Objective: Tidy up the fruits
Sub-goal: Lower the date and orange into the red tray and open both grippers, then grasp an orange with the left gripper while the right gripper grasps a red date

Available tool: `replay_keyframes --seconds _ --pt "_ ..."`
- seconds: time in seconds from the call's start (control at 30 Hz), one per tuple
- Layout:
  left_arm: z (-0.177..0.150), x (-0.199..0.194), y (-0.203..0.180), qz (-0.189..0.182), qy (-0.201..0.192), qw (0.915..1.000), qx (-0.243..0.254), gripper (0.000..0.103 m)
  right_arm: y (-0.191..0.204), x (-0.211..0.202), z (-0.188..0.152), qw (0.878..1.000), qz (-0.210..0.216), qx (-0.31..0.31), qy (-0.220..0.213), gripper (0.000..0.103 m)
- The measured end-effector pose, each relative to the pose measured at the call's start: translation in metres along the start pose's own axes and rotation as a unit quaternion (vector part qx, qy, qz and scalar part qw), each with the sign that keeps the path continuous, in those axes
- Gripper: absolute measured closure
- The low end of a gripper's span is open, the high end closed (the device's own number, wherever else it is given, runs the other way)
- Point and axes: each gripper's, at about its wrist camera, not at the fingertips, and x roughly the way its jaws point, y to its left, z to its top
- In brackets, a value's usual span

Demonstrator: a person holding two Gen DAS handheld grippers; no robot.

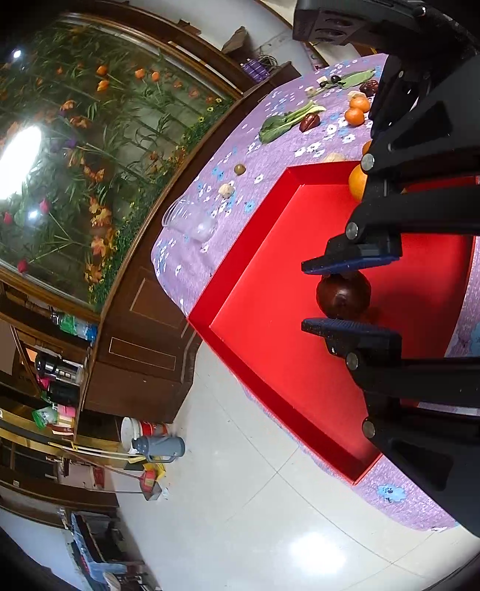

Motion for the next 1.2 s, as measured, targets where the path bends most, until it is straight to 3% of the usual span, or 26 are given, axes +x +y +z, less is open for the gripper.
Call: replay_keyframes --seconds 0.13,0.2,0.4,0.63,0.87,0.97,1.2 --pt "0.002 0.002 0.004 -0.005 0.006 0.9999 -0.01 0.076 0.006 0.008 0.007 1.0 -0.001 -0.005 0.002 0.068" --pt "0.003 0.001 0.006 -0.007 0.006 0.9998 -0.017 0.061 0.006 0.012 0.009 1.0 0.003 0.001 0.006 0.068" --pt "0.006 -0.008 0.011 -0.008 -0.001 0.9992 -0.038 0.044 0.003 0.009 0.008 1.0 0.003 0.011 -0.003 0.057" --pt "0.006 -0.015 0.008 -0.014 0.006 0.9983 -0.056 0.041 -0.016 -0.011 -0.004 0.999 0.005 0.039 -0.016 0.055" --pt "-0.001 -0.023 -0.026 -0.032 0.018 0.9988 -0.032 0.04 -0.05 -0.034 -0.027 0.997 0.001 0.073 -0.025 0.054" --pt "-0.003 -0.026 -0.043 -0.037 0.019 0.999 -0.016 0.035 -0.073 -0.05 -0.042 0.995 -0.01 0.091 -0.03 0.054" --pt "-0.013 -0.026 -0.086 -0.054 0.033 0.9978 0.017 0.034 -0.151 -0.092 -0.086 0.985 -0.051 0.156 -0.044 0.053"
